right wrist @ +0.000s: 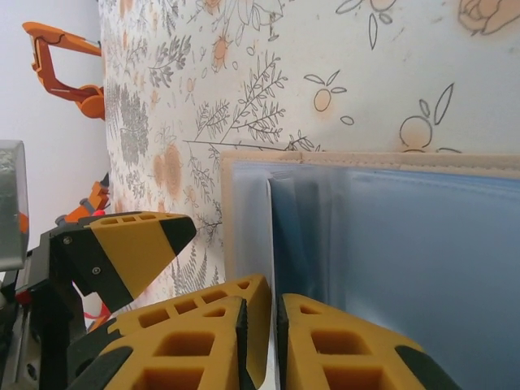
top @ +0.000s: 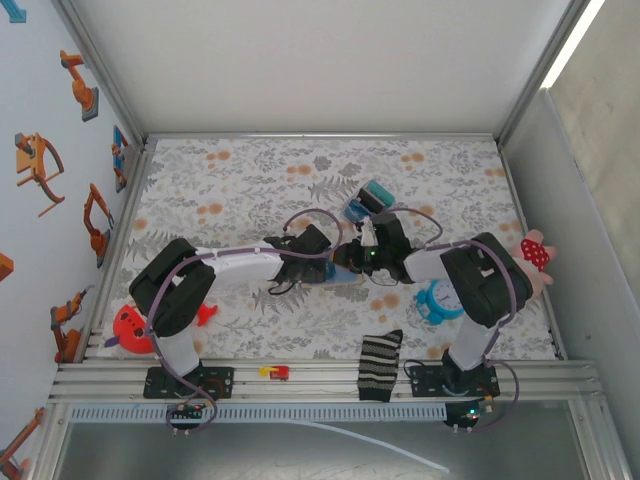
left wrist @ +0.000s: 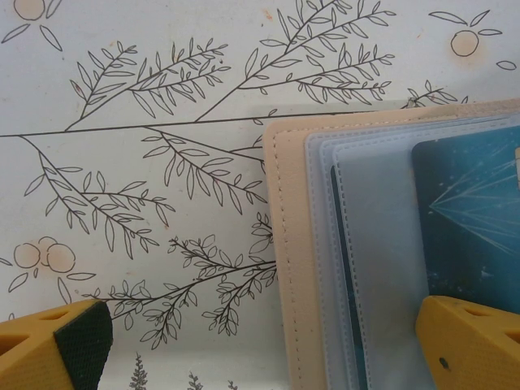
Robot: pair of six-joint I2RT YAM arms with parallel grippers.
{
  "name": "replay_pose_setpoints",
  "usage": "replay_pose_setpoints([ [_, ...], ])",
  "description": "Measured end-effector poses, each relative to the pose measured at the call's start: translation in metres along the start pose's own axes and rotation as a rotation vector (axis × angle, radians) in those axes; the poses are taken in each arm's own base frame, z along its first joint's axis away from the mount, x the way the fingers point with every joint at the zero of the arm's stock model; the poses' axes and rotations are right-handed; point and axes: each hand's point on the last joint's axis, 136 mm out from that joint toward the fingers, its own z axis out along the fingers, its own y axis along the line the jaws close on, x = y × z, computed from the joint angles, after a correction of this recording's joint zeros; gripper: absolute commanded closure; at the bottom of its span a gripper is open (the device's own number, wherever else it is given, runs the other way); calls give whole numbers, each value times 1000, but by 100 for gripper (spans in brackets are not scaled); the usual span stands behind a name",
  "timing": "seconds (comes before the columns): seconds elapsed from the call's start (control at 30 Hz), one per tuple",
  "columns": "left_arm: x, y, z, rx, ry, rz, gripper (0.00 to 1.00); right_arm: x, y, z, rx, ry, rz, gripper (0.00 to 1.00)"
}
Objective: Take the credit cards out of the card holder
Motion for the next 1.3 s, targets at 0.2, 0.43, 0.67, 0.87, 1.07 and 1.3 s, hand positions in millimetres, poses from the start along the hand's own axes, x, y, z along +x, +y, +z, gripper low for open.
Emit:
replay_pose_setpoints([
  [0.2, 0, 0, 0, 2, 1, -2, 3, 5, -2, 8, 17, 26, -13, 93],
  [0.43, 1, 0, 0, 1, 1, -5, 3, 0, -6, 1, 120, 23, -57, 100],
  [0.67, 1, 2, 0, 3, -4, -14, 3, -17, 14, -33, 262, -30, -188, 100],
  [0.87, 1, 9, -2, -12, -7, -13, 3, -34, 30, -56, 369, -49, -304, 100],
  [1.07, -4, 25, -6, -53, -15, -10, 3, -64, 47, -81, 521, -85, -485, 100],
  [1.3, -14, 31, -20, -53, -51, 2, 3, -106, 66, -104, 653, -124, -742, 100],
])
